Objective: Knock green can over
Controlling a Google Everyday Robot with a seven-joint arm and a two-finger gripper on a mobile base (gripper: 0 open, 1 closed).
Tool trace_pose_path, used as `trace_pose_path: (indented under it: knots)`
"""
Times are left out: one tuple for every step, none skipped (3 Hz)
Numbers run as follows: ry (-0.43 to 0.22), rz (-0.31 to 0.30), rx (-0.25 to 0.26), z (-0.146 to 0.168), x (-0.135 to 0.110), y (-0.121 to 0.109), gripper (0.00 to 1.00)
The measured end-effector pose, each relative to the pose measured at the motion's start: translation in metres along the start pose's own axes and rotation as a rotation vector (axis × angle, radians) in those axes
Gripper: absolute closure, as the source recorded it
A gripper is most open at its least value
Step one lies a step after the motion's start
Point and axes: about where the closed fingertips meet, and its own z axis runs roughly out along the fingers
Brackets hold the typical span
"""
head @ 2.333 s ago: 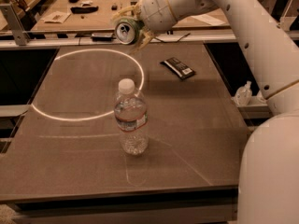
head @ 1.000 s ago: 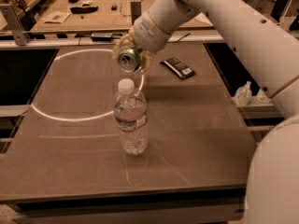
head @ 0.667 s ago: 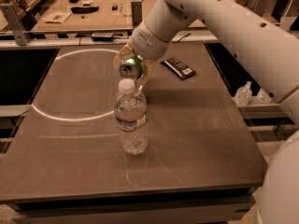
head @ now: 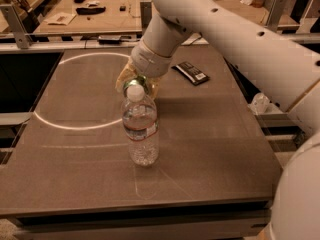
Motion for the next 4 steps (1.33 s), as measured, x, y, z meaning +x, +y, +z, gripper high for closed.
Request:
trace_pose_path:
  knots:
    - [-0.051,-0.03,-0.037,0.015,-0.007,0.003,0.84]
    - [-0.064,-0.09,-0.108,0.025,-0.016,0.003,0.59]
    - [-0.064,-0.094,-0.112,0.025,-0.017,0.003,0.37]
    - [-0.056,-0.123,-0.15,0.026,-0.021,0.004,0.13]
